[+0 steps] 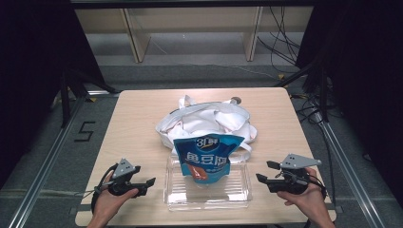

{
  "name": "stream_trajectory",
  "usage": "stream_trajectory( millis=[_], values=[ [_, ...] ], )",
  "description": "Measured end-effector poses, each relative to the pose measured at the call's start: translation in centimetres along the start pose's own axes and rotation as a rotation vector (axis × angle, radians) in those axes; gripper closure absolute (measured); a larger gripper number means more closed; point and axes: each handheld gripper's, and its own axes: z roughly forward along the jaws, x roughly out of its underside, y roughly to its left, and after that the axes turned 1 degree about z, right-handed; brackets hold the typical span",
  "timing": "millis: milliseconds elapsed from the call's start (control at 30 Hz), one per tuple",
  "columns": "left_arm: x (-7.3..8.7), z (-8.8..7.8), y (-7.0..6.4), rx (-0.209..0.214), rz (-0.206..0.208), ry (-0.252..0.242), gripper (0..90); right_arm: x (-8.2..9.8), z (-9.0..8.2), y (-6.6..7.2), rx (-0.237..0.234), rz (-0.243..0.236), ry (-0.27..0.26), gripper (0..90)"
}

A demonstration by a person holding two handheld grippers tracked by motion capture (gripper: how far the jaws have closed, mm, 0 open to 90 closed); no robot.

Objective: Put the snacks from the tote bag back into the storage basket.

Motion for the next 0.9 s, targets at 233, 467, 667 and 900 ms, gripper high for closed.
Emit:
stream_trajectory(
  millis=[233,467,667,900],
  values=[
    [0.0,-0.1,0.2,0.005,0.025,0.023,22.9,1.5,-0.2,0.1,0.022,0.036,-0.002,34.4],
    [0.0,-0.1,0.1,0.002,0.020,0.020,22.9,2.6,-0.2,0.3,0.055,0.022,-0.018,33.4],
    [0.0,-0.2,0.1,-0.004,0.024,0.017,22.9,3.5,-0.4,0.7,0.079,0.077,0.013,31.9],
    [0.0,0.1,-0.2,0.004,-0.007,-0.006,22.9,4.2,-0.3,0.6,0.087,0.050,0.035,31.5]
  ],
)
